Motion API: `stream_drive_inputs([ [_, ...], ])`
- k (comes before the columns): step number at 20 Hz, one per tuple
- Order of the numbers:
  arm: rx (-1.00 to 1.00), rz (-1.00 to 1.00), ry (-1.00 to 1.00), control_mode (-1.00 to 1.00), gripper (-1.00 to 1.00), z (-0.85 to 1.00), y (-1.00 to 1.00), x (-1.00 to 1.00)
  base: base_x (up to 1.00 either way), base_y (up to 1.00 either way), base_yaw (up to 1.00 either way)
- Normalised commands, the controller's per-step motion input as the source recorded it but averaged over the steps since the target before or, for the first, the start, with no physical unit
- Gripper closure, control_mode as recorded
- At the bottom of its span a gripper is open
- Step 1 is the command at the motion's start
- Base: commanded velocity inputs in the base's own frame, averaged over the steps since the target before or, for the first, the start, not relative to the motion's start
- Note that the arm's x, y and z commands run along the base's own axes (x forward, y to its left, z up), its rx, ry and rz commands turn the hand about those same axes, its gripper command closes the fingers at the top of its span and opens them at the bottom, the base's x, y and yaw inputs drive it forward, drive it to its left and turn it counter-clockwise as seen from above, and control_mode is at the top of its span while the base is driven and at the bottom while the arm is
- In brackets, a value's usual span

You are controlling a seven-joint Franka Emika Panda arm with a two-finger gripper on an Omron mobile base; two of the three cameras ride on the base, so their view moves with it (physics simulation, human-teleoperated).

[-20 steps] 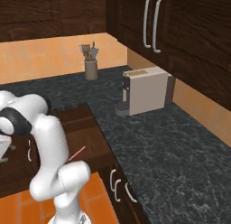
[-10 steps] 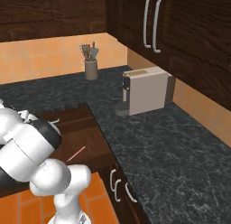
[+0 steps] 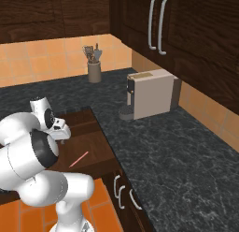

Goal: Take a straw from the drawer in front and place it inside the glass cup on the dining counter.

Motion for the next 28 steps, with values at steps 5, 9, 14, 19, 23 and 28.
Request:
stream_drive_inputs([
  [5, 0.03, -0.16, 0.07, -1.00, -1.00, -0.31, -0.06, 0.56, 0.00, 0.00, 0.00],
  [9, 0.00, -0.15, 0.00, -1.00, -1.00, -0.31, -0.24, 0.10, 0.00, 0.00, 0.00],
  [14, 0.00, -0.11, 0.00, -1.00, -1.00, -0.40, -0.29, 0.23, 0.00, 0.00, 0.00],
  [19, 0.00, -0.10, 0.00, -1.00, -1.00, -0.43, -0.20, 0.33, 0.00, 0.00, 0.00],
  [23, 0.00, -0.09, 0.00, -1.00, -1.00, -0.46, -0.11, 0.26, 0.00, 0.00, 0.00],
  [28, 0.00, -0.08, 0.00, -1.00, -1.00, -0.42, -0.01, 0.42, 0.00, 0.00, 0.00],
])
